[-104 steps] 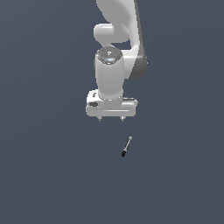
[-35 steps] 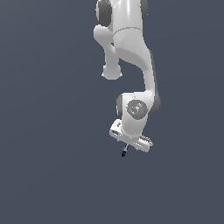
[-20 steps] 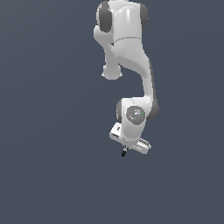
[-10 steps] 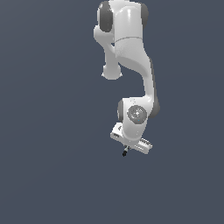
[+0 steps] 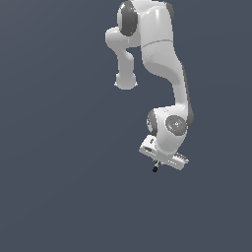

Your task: Pick up the object and move it to a goal position.

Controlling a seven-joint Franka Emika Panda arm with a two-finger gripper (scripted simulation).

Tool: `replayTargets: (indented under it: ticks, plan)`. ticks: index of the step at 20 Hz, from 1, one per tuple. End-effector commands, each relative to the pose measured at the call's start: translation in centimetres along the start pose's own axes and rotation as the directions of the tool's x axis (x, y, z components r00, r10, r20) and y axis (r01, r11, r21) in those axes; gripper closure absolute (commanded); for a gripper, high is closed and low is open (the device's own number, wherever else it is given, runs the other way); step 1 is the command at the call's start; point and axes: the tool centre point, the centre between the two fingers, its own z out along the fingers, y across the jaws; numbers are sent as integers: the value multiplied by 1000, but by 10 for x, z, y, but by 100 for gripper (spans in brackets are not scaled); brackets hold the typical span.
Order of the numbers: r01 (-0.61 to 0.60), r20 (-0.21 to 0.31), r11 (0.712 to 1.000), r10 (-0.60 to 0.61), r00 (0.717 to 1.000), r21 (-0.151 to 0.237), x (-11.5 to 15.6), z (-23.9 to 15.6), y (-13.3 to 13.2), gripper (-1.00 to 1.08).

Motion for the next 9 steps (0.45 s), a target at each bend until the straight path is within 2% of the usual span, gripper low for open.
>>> replayTargets:
  ticks: [1, 5, 9]
  plan:
    - [-1, 0, 1000, 1, 1000, 0, -11, 0, -15, 108]
    - [-1, 0, 1000, 1, 1000, 0, -21, 0, -28, 108]
    - [-1, -1, 1000, 1, 1000, 0, -21, 0, -31, 108]
